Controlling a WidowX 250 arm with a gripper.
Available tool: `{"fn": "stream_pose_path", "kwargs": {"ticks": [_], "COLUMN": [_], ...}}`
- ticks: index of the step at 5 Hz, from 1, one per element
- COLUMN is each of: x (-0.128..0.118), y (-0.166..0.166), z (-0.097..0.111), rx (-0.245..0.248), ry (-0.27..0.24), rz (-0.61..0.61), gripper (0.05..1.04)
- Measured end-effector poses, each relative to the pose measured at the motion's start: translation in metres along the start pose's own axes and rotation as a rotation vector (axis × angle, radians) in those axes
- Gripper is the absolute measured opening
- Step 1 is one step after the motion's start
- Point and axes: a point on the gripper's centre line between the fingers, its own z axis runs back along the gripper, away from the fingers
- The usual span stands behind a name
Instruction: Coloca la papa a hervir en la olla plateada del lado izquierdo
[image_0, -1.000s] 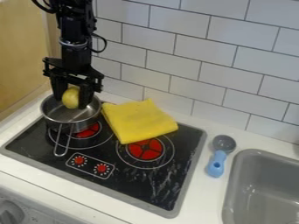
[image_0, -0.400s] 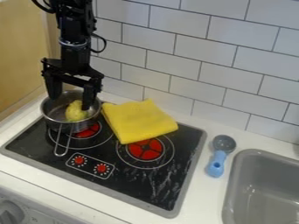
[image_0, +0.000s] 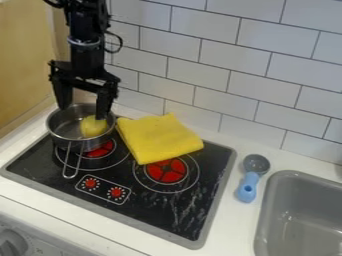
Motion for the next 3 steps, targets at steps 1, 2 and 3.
{"fn": "stream_pose_path", "kwargs": {"ticks": [1,2,3], "x": [0.005,0.008,0.008], "y": [0.004,0.003,0.003], "z": [0.023,0.036,0.037], "rx": [0.015,0.009,0.009], "ry": [-0.06,-0.108,-0.111], "rz": [0.007,-0.027,-0.033], "gripper": [0.999,0.999,0.999]}}
